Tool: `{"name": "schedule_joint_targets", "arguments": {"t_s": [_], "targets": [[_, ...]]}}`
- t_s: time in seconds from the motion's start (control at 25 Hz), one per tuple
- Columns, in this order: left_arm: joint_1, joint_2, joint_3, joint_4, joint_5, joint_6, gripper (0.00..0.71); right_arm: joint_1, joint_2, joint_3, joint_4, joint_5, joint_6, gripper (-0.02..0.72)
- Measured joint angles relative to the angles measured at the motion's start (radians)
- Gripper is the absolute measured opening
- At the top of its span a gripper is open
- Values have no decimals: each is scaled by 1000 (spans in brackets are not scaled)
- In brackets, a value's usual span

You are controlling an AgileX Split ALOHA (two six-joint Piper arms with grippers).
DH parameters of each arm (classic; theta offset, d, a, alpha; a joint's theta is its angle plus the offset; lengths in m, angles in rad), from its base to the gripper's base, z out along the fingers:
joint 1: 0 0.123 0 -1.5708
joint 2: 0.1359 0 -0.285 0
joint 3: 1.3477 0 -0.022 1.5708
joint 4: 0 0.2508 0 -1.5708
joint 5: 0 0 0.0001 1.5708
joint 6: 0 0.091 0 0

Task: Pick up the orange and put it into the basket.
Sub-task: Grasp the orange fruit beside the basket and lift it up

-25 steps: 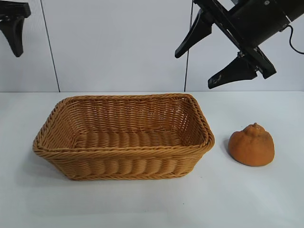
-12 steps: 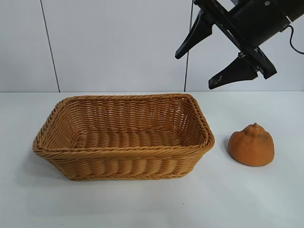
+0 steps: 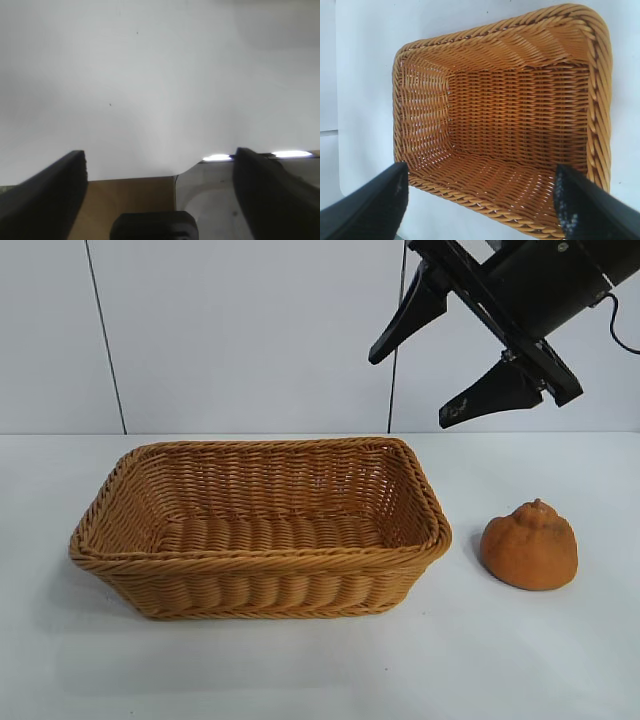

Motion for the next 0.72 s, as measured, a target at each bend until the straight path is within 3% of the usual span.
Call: {"name": "schedule_joint_targets", "arguments": {"t_s": [0.12, 0.28, 0.72], "targets": [[0, -149, 93, 0, -12, 0, 573, 0, 0, 0, 0, 2, 0, 547], [0, -326, 127, -1, -52, 0, 573, 0, 0, 0, -10, 14, 0, 547], [0, -732, 133, -3, -61, -6, 573, 0, 0, -2, -185, 50, 43, 547]]}}
